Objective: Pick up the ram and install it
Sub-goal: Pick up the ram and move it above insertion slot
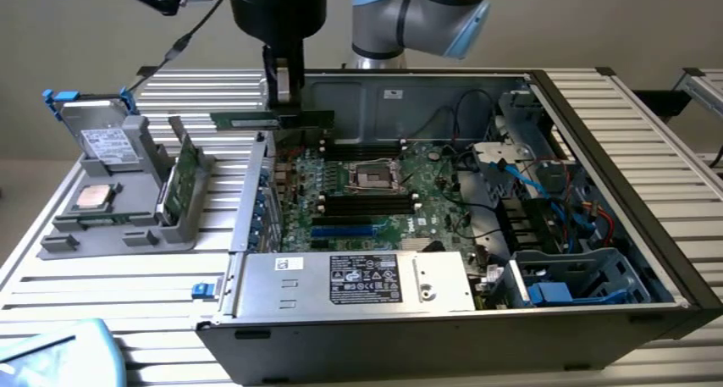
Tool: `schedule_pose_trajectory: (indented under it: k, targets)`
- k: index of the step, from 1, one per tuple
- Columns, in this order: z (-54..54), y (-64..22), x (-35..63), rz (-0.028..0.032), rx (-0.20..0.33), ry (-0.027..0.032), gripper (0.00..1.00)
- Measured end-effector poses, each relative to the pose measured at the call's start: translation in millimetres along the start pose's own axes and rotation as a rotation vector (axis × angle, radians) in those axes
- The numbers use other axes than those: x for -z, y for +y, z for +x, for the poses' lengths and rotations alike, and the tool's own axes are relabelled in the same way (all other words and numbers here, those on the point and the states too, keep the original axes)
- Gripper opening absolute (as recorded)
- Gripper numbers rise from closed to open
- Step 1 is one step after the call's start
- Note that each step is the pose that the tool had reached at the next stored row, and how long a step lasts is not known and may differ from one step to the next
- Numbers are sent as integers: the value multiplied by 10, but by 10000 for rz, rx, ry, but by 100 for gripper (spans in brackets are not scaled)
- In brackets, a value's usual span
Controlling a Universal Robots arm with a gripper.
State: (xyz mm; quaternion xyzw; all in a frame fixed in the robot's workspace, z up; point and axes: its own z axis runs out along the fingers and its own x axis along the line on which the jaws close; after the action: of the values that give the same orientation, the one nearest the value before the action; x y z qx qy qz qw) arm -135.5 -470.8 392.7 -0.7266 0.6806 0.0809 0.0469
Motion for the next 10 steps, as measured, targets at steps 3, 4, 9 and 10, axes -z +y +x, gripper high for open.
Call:
schedule_pose_trajectory:
  k: [3,4,9,10]
  targets:
    - [9,-136,5,0,0,0,14]
    - [11,-182,6,0,0,0,14]
    - [14,-404,-10,0,-1,0,14]
    - [11,-434,-20,2,-9,0,14]
